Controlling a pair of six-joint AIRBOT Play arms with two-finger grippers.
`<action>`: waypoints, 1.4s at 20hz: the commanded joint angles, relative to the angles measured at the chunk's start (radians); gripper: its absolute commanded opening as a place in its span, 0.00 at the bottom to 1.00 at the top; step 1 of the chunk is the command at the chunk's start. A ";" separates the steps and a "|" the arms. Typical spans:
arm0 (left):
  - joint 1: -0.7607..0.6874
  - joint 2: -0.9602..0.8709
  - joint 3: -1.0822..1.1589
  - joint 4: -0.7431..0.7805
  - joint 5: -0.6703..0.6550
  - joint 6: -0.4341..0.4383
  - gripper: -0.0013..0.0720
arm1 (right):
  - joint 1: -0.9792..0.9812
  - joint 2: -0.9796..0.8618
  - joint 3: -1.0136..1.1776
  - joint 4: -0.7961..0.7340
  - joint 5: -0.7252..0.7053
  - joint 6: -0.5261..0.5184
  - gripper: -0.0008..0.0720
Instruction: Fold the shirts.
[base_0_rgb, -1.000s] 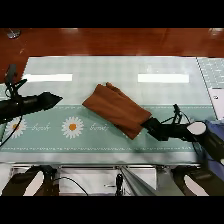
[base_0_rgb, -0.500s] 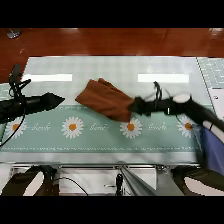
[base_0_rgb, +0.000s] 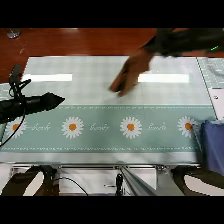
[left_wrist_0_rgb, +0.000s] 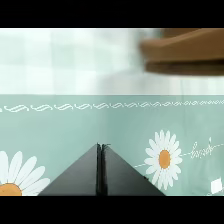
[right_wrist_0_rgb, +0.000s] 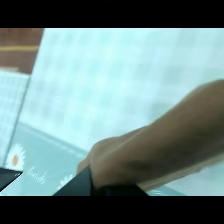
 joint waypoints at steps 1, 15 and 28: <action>-0.001 0.000 0.000 0.000 0.000 0.000 0.07 | -0.185 0.055 0.130 -0.116 0.185 0.129 0.04; -0.001 0.000 0.000 0.000 0.001 0.000 0.07 | -0.965 0.472 -0.182 -0.646 0.644 0.114 0.04; 0.002 -0.019 0.036 0.000 -0.006 0.001 0.07 | -1.181 0.690 -0.455 -0.729 0.398 0.159 0.80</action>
